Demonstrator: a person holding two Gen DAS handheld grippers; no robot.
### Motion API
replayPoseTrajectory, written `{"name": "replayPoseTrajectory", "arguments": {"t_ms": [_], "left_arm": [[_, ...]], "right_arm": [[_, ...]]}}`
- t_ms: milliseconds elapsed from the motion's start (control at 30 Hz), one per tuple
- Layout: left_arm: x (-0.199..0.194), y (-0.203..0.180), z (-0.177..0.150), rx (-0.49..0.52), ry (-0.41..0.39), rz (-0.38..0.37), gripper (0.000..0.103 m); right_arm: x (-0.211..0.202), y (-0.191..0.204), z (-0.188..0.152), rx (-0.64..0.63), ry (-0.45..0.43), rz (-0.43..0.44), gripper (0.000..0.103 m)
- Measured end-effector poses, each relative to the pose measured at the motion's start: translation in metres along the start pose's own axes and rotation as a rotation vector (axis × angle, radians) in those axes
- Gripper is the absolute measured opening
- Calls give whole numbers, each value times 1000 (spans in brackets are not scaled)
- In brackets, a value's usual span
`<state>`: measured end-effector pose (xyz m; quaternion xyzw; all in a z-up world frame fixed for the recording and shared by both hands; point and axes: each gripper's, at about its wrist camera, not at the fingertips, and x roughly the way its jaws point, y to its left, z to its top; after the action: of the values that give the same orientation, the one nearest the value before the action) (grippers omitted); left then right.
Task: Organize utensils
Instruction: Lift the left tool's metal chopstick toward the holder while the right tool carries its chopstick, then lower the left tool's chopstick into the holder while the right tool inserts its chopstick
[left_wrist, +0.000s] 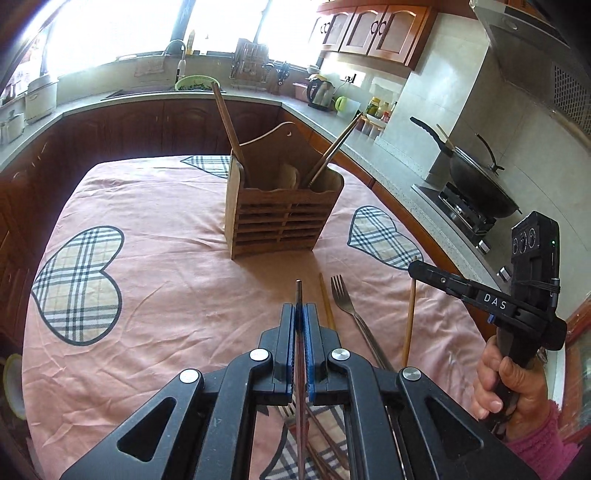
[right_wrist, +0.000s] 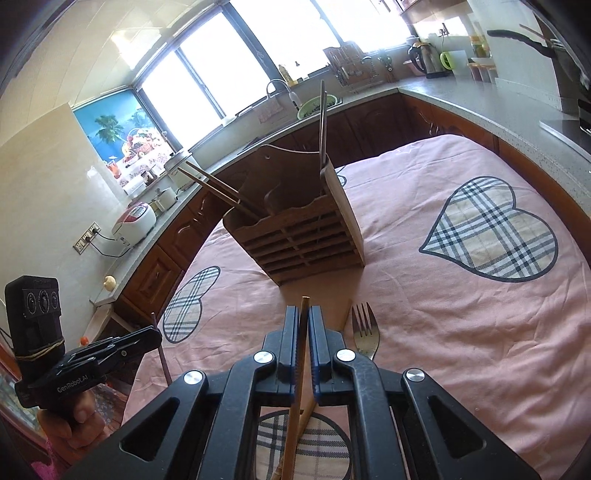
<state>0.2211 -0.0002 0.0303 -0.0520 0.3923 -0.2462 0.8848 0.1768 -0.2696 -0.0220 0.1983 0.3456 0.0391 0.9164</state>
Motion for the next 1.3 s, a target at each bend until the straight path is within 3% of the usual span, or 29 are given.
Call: {"name": "replayPoseTrajectory", "arguments": {"t_ms": [667,1300], "left_arm": [[-82,12,-29,-16,-128,7,2],[-104,29,-15,-55,-277,15,2]], "right_arm": [[-36,44,-3,-92,-78,33,5],[-53,58,16,-132,-173,34,5]]}}
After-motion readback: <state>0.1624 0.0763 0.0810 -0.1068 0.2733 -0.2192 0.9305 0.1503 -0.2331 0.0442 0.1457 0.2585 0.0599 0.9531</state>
